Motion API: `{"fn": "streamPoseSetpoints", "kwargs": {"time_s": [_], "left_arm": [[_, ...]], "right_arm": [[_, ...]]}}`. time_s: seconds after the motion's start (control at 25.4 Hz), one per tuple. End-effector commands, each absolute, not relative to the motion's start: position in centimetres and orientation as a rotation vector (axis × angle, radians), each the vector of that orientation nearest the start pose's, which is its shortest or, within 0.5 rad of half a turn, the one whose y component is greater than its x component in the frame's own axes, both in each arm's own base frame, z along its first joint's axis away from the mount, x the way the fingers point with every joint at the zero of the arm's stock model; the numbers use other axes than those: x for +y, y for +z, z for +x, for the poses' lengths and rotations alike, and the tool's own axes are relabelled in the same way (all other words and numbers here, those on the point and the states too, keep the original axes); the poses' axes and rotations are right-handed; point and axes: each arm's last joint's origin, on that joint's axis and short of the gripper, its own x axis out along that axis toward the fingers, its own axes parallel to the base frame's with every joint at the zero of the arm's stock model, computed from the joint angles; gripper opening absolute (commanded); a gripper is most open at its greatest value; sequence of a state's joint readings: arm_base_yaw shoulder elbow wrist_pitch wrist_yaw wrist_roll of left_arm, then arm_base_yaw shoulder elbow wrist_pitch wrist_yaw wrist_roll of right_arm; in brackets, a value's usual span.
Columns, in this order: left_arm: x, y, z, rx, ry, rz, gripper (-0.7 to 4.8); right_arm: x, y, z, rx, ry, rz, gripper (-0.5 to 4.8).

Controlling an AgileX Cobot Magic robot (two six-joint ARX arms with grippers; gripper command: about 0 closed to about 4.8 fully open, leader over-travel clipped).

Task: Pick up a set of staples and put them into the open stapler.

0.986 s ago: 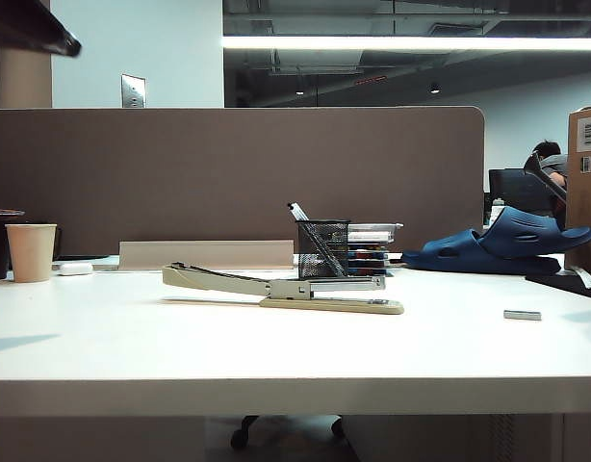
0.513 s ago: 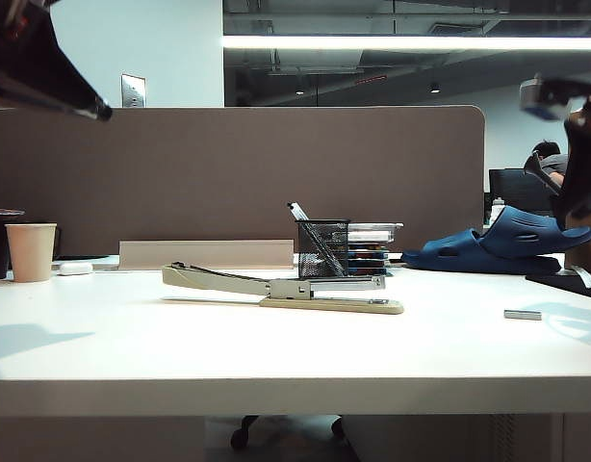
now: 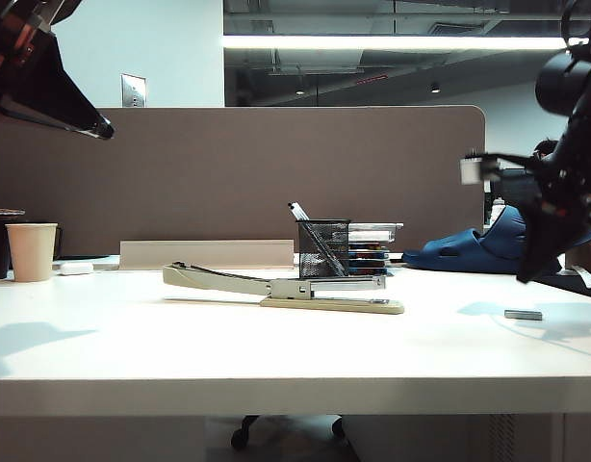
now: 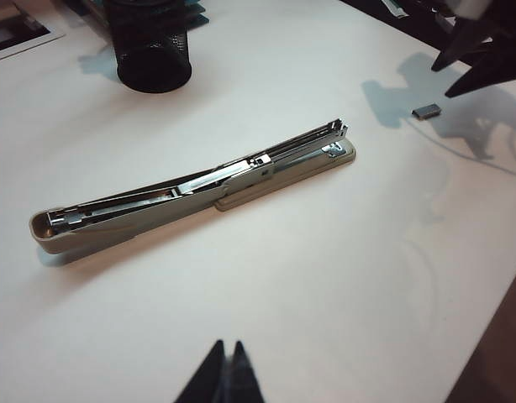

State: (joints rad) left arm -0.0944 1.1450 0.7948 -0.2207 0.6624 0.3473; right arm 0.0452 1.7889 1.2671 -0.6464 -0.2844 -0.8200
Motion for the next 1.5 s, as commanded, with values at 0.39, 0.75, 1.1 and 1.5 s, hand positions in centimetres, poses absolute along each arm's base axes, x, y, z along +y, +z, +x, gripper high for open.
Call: {"fn": "streamPoseSetpoints", "kwargs": {"time_s": [0.39,0.75,1.1,1.5], "left_arm": [[-4.0,26.7,23.4,0.430,-0.828,0.159,-0.05],[-4.0,26.6,23.3,0.447,-0.830,0.154,-0.05],[-4.0,26.6,23.3,0.446,-0.831,0.153,-0.05],[-4.0,26.6,23.3,0.444,-0.840,0.150,-0.05]], "right_arm": [[2.6,17.0,36.9,0.986,0.837,-0.537,2.11],[2.6,16.9,37.7,1.078,0.862,-0.496,1.66],[1.6,16.9,37.7,1.105,0.818,-0.499,0.98],[1.6,16.7,37.7,1.117,0.818,-0.497,0.07]]}}
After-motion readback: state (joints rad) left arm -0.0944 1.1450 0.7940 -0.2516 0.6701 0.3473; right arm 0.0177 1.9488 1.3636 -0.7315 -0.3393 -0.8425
